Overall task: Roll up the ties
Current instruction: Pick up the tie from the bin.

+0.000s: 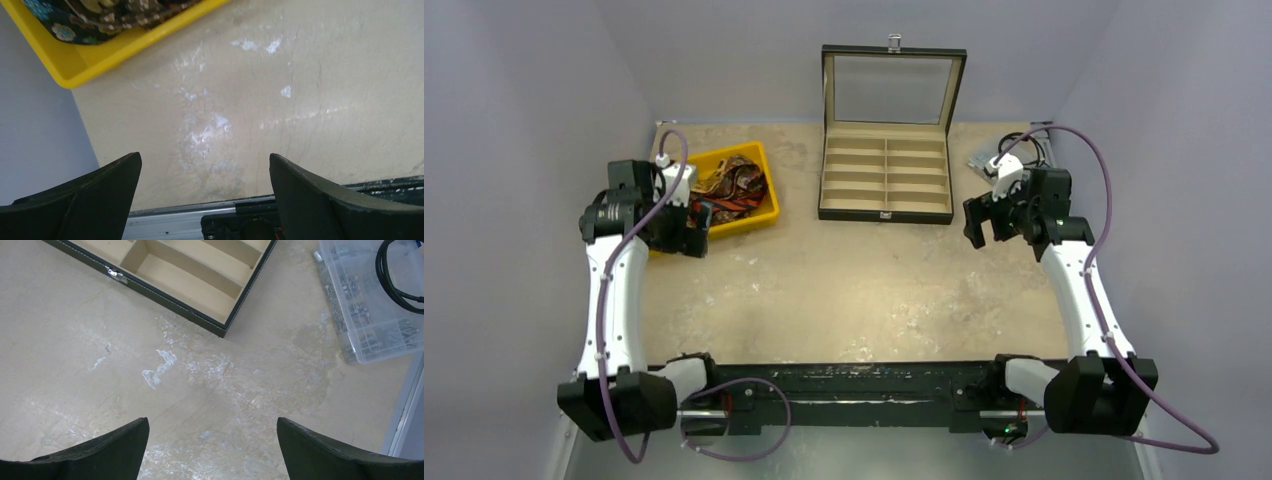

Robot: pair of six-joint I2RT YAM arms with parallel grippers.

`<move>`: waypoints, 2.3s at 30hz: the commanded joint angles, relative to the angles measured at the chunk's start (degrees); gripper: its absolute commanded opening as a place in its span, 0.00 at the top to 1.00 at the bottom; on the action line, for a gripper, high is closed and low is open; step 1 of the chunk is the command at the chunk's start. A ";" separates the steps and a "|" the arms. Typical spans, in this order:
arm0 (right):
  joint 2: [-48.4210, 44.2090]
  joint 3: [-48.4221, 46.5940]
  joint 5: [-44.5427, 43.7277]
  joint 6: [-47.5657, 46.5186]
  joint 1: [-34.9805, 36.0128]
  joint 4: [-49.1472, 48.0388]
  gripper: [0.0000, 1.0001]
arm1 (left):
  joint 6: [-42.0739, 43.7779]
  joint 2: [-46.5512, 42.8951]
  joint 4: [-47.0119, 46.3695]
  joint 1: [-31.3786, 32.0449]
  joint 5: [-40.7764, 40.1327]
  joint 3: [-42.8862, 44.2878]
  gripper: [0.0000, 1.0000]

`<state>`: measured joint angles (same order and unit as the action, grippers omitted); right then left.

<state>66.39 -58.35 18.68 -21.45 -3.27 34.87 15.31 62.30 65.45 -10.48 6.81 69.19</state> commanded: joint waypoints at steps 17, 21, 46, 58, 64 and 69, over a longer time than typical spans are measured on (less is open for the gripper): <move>0.98 -4.17 -3.13 -3.14 0.07 3.90 0.02 | 4.10 48.30 -13.78 8.35 3.72 42.17 0.05; 2.47 -5.79 -3.72 -3.20 0.07 5.20 0.02 | 9.78 55.76 -18.93 11.18 -5.82 44.39 0.07; 4.51 -7.21 -5.14 -3.76 0.02 6.24 0.02 | 16.41 64.98 -22.33 11.56 -9.72 54.33 1.00; 2.44 -7.87 -1.87 -4.23 0.06 5.18 0.02 | 6.11 41.73 -14.66 12.08 1.40 60.15 1.00; 2.10 -8.67 1.73 -4.47 0.03 4.86 0.02 | 2.47 34.74 -10.02 12.88 4.31 66.49 1.00; 0.87 -9.49 4.12 -4.63 0.02 4.64 0.02 | -2.85 29.01 -8.55 14.68 11.04 71.68 1.00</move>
<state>69.89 -64.75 18.94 -25.19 -3.29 41.15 18.44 94.48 53.91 2.61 10.76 137.80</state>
